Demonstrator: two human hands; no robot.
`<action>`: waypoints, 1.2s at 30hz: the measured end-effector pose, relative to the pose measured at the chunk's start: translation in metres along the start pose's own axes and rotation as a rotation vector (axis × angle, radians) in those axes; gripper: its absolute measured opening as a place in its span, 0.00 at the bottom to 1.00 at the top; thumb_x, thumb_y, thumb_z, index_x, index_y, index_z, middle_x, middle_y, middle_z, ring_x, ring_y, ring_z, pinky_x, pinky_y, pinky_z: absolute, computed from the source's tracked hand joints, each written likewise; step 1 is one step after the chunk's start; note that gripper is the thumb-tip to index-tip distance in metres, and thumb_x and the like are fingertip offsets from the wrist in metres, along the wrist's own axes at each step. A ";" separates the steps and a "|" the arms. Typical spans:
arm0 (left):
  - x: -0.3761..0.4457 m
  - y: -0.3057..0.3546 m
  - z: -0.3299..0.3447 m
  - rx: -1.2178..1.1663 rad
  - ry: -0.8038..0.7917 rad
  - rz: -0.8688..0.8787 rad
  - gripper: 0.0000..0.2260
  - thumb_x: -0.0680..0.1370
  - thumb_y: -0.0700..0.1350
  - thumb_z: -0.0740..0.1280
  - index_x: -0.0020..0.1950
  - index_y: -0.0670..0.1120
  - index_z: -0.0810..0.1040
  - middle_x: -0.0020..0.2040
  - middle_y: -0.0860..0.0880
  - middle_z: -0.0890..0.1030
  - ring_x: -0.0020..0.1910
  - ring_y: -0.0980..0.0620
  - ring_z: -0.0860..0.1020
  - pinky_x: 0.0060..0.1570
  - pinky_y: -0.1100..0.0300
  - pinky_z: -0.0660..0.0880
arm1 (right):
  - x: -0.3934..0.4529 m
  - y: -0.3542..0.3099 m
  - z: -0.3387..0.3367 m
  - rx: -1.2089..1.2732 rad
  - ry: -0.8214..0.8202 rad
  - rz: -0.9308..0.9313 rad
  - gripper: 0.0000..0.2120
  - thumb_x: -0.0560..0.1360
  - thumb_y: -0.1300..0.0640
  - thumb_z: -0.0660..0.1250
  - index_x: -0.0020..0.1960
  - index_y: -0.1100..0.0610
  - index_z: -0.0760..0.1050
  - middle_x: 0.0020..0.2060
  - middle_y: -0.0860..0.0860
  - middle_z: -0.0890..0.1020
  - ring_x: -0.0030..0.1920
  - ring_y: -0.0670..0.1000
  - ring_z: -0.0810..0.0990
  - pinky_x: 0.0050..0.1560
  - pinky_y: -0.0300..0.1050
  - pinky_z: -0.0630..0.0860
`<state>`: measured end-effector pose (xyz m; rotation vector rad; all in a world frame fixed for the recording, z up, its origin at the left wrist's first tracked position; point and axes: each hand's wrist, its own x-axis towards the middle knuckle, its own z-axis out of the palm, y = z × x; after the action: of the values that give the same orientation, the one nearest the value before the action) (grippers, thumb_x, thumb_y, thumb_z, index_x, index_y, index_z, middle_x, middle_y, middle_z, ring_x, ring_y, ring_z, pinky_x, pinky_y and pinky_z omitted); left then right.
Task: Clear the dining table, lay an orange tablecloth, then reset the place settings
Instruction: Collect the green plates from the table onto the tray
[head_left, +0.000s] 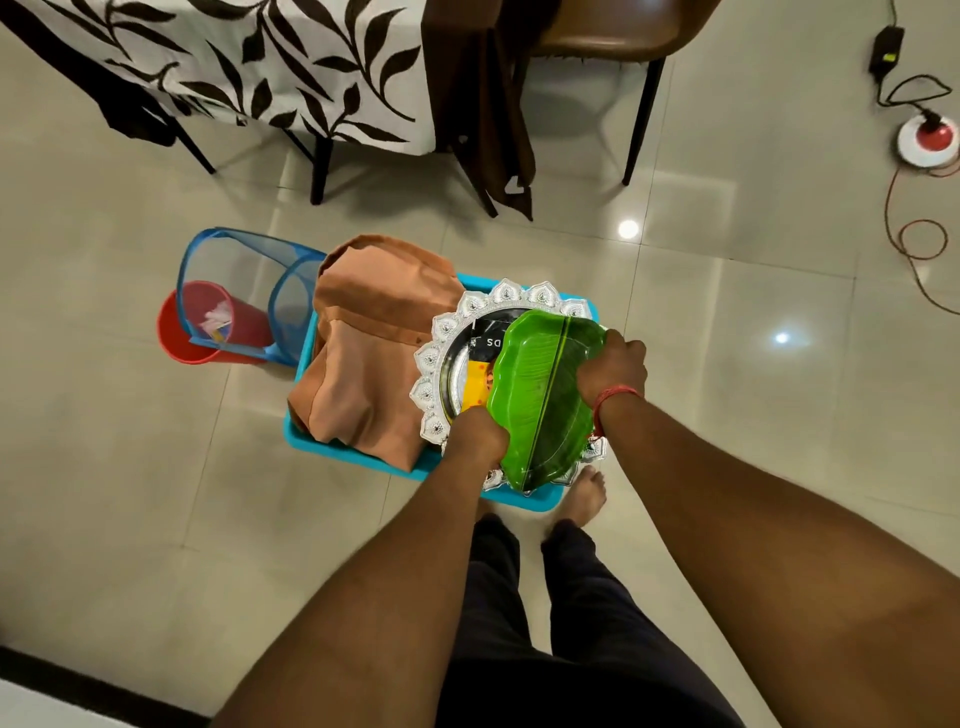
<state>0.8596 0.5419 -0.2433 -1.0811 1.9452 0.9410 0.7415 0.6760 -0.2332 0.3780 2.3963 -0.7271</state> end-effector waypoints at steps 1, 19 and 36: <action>-0.001 0.001 0.000 0.008 -0.001 0.000 0.10 0.78 0.40 0.66 0.58 0.37 0.79 0.54 0.38 0.82 0.49 0.37 0.83 0.49 0.46 0.82 | 0.001 0.000 0.000 -0.013 -0.002 0.003 0.19 0.78 0.60 0.60 0.68 0.58 0.70 0.64 0.61 0.68 0.63 0.67 0.71 0.63 0.54 0.71; -0.004 0.014 -0.007 0.121 0.149 0.075 0.17 0.77 0.42 0.63 0.64 0.38 0.72 0.64 0.38 0.73 0.61 0.37 0.76 0.55 0.47 0.74 | 0.006 0.008 0.000 0.016 0.033 -0.008 0.22 0.78 0.58 0.62 0.70 0.60 0.68 0.66 0.61 0.68 0.64 0.67 0.70 0.64 0.56 0.69; -0.068 0.056 -0.031 0.250 0.347 0.324 0.24 0.81 0.56 0.62 0.71 0.41 0.68 0.70 0.40 0.71 0.70 0.39 0.69 0.67 0.46 0.68 | -0.032 0.002 -0.063 -0.259 -0.079 -0.296 0.28 0.78 0.48 0.62 0.75 0.56 0.61 0.70 0.59 0.67 0.69 0.63 0.67 0.66 0.57 0.69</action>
<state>0.8300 0.5626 -0.1569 -0.8400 2.5027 0.6782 0.7379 0.7116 -0.1719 -0.1125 2.4568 -0.5348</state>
